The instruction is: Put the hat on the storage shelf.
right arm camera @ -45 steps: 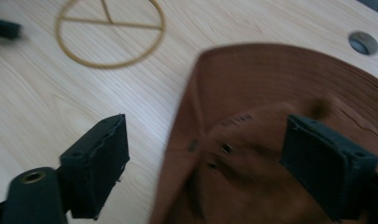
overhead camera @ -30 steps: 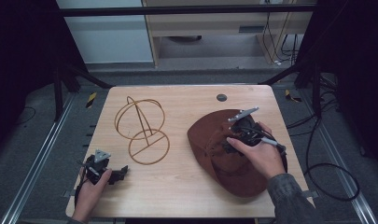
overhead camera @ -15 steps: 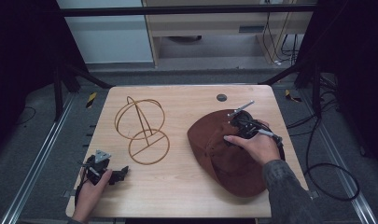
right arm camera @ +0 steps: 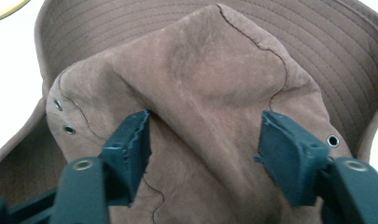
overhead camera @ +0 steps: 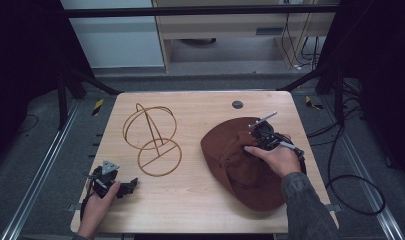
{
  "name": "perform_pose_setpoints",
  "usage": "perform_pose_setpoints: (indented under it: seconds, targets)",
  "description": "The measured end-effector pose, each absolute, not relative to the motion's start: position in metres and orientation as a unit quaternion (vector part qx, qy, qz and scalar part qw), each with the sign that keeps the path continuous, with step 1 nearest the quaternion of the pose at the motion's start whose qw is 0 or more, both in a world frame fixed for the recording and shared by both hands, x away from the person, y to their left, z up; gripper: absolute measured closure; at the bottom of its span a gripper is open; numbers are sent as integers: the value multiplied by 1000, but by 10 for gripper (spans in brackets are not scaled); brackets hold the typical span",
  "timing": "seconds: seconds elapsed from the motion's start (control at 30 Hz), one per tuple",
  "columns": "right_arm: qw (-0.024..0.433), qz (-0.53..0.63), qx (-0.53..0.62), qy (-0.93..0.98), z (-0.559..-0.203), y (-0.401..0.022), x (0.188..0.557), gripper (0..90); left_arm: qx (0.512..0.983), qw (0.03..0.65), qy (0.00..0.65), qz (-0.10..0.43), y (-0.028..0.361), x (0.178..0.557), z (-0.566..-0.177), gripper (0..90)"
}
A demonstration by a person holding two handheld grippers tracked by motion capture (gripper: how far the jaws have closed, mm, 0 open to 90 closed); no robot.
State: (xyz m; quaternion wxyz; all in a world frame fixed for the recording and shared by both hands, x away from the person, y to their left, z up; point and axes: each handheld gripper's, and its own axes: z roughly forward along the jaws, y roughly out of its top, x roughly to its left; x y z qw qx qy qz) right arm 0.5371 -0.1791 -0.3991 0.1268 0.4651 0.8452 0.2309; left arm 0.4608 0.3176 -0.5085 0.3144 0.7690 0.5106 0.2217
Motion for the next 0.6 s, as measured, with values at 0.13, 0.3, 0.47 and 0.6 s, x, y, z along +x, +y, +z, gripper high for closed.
perform_pose_setpoints:
  seconds: [0.13,0.3,0.47,0.6]
  targets:
    - [122,232,466,845,-402,-180,538,468,769,315,510,222,317,461,-509,0]
    - [111,244,471,841,-405,-186,538,699,770,314,510,221,317,461,-508,0]
    - [101,260,475,835,-406,-190,536,836,770,314,509,221,317,461,-508,0]
    - [94,280,475,829,-406,-197,534,884,770,315,509,221,317,461,-508,0]
